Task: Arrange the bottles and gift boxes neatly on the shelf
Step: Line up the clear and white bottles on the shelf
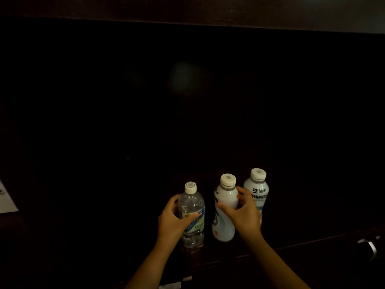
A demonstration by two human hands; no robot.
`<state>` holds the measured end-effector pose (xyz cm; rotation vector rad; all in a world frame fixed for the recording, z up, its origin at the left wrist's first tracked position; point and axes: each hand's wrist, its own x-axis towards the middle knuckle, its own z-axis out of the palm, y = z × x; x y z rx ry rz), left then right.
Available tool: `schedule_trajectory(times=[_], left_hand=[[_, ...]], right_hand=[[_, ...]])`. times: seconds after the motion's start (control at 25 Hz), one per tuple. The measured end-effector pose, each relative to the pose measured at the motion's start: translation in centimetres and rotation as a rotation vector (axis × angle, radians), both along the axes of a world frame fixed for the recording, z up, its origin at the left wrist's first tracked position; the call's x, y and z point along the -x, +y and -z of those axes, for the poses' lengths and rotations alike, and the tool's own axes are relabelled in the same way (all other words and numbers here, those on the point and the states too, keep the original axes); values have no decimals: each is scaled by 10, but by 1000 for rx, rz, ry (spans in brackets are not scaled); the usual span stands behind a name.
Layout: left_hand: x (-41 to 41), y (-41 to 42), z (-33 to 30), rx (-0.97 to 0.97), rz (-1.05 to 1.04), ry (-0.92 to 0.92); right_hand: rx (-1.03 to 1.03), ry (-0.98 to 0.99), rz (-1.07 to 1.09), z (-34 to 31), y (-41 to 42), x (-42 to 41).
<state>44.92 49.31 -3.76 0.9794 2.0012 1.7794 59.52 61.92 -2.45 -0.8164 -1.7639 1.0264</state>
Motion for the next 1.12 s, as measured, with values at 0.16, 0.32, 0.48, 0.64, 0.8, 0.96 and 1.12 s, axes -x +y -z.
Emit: schedule_trajectory(times=[0.16,0.32,0.48,0.64,0.8,0.96,1.12], left_hand=[[0,2,-2,8,4,3],[-3,1,-1,15,-2,11],[-4,-1,-10,50,8,30],[-7,-4,-15,131,-14,37],[-8,-26,-9,156,-49,25],[-9,-62,-6,224,-74,108],[1,-102,-13,291,-73,166]], right_hand=[[-1,1,-65,-1,5,-2],[-4,-25,-77,-2,6,-4],[-15,-46,-85,-5,7,-3],[1,-126,-109,-11,12,-3],[-2,-124,-83,-5,10,-17],[-17,-167,-55,8,-12,-23],[-6,-195,-61,10,-42,-19]])
